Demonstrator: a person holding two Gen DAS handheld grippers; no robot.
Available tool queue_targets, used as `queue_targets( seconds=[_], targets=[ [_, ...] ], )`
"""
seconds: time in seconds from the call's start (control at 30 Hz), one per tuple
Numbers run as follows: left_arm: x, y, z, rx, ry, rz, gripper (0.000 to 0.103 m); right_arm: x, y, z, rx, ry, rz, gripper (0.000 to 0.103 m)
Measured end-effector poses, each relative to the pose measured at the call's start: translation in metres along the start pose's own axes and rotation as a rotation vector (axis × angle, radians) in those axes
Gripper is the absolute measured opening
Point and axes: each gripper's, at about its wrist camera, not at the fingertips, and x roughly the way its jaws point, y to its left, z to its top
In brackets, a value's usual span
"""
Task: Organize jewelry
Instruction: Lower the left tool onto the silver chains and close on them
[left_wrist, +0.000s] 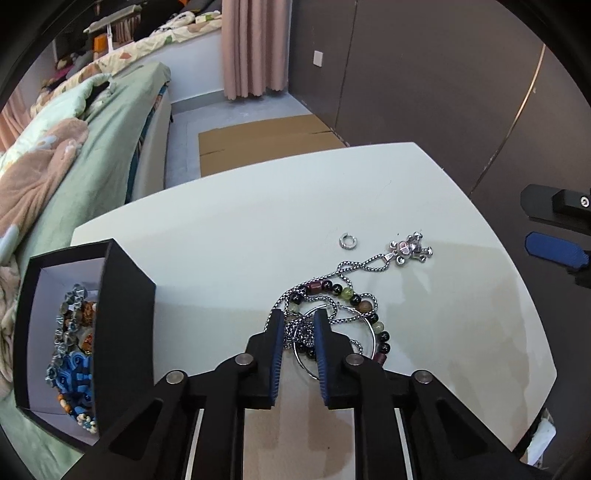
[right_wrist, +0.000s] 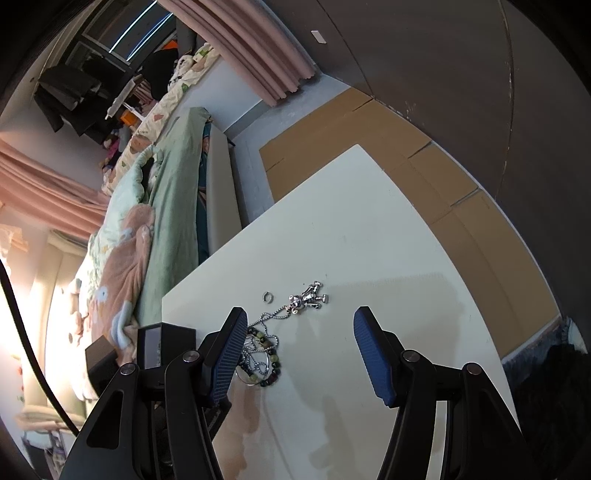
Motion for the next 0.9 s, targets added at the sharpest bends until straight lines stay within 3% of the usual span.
queue_targets(
  seconds=[0.03,0.13,0.3,0.53,0.63,0.77,0.83,0.9],
  targets=[
    [0.0,0.001,0.001,-0.004,-0.003,0.001,0.005,0.0,0.0,0.0,0.002,0.003,-0.001,0.061],
    [-0.008,0.003,0.002,-0.02,-0.036,-0.025,0.0,0.0,-0.001,-0.001,0.009,0.006,-0.003,0.061],
    [-0.027,0.009,0.007,-0.051,-0.109,-0.048,0.0,0.0,-0.002,-0.002,0.013,0.009,-0.006,0.061],
    [-0.042,0.027,0.012,-0.121,-0.148,-0.104,0.0,0.004,0.0,-0.001,0.007,0.019,-0.011,0.061],
    [-0.036,0.026,0.013,-0.108,-0.099,-0.142,0.0,0.005,0.0,-0.002,0.003,0.025,-0.012,0.061],
    [-0.023,0.021,0.011,-0.105,-0.016,-0.135,0.0,0.007,0.002,-0.002,-0.004,0.032,-0.013,0.061],
    [-0.02,0.016,0.009,-0.091,0.002,-0.13,0.008,0.008,0.002,-0.002,-0.006,0.033,-0.012,0.06],
    [-0.019,0.011,0.008,-0.073,-0.004,-0.115,0.025,0.008,0.002,-0.002,-0.004,0.033,-0.014,0.06]
  ],
)
